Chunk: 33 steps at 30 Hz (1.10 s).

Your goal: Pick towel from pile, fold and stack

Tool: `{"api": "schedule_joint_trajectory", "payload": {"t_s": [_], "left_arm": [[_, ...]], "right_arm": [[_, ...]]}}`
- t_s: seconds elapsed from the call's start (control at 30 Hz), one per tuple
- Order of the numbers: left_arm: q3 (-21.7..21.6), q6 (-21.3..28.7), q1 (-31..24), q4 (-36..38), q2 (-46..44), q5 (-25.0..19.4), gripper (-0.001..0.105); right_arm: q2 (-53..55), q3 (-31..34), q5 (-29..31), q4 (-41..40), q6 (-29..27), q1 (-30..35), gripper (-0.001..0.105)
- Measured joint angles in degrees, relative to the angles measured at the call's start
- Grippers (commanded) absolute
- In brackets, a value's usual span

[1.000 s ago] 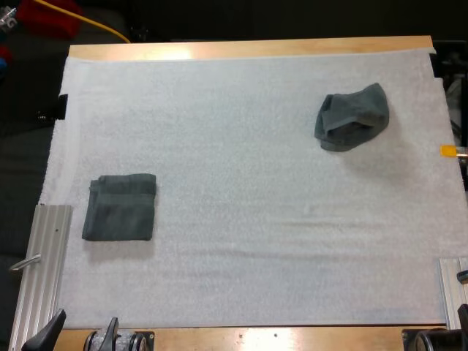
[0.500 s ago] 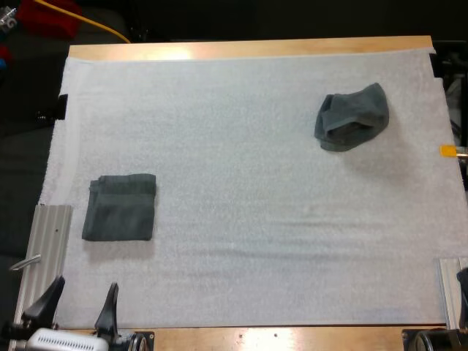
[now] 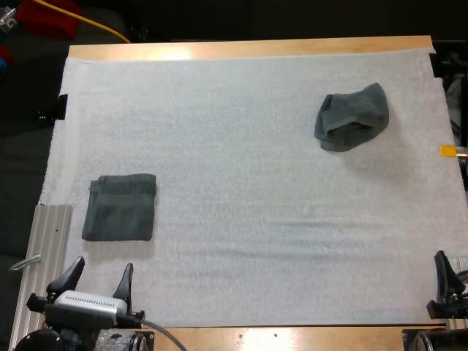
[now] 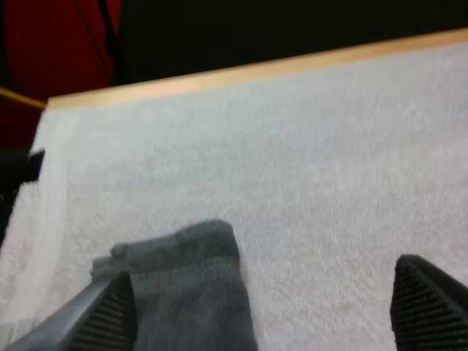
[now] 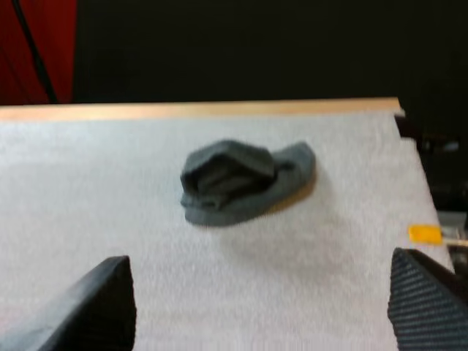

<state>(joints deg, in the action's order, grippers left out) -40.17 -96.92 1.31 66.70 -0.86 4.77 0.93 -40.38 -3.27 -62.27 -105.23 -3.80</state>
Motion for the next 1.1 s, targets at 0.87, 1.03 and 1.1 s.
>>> {"api": "schedule_joint_trajectory", "payload": {"t_s": [0.87,1.03,1.1], "left_arm": [[8.4,0.0,0.0,0.0,0.1,0.2,0.069],[8.4,0.0,0.0,0.0,0.1,0.2,0.069],[8.4,0.0,0.0,0.0,0.1,0.2,0.069]], "right_arm": [[-0.1,11.1,0.0,3.8,0.2,0.0,0.07],[-0.1,11.1,0.0,3.8,0.2,0.0,0.07],[-0.1,11.1,0.0,3.8,0.2,0.0,0.07]]}}
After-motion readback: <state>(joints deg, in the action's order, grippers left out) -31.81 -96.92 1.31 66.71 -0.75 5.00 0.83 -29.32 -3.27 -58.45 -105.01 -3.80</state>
